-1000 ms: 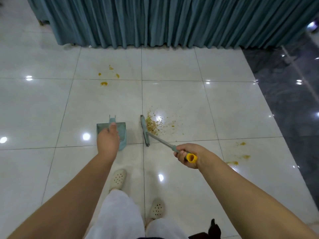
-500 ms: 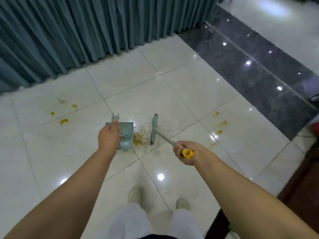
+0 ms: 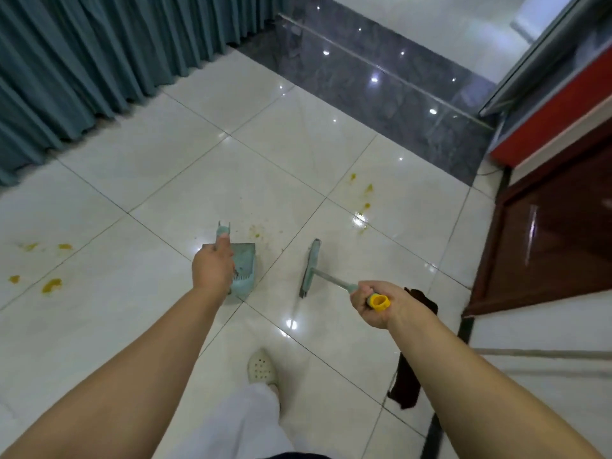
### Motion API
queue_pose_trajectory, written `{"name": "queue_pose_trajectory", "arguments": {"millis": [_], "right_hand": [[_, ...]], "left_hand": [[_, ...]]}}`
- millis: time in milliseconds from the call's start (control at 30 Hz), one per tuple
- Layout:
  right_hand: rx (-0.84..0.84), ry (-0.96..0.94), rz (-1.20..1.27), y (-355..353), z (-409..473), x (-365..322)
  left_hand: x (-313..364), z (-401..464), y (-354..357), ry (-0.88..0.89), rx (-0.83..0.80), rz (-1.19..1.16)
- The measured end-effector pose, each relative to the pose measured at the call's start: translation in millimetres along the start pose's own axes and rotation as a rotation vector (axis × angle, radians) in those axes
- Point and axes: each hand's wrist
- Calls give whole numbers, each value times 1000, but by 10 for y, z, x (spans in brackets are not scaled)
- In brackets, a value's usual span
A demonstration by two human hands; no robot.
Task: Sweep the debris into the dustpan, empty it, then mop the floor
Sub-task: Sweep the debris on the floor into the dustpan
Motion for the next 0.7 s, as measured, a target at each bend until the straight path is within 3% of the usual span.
{"name": "queue_pose_trajectory", "arguments": {"millis": [400,700], "right_hand": [[166,-99,147,-1199,-342,848],[304,-134,228,-1218,-254,1010]], "left_hand": [[-430,-622,-48,91,-211,110],[-298,-429,-50,75,-303,132]]}}
Point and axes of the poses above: each hand's wrist, its own z-axis towards the middle knuckle, its own y-axis out of the palm, x = y × z, and after that the axes turned 1 degree about x, right-handed
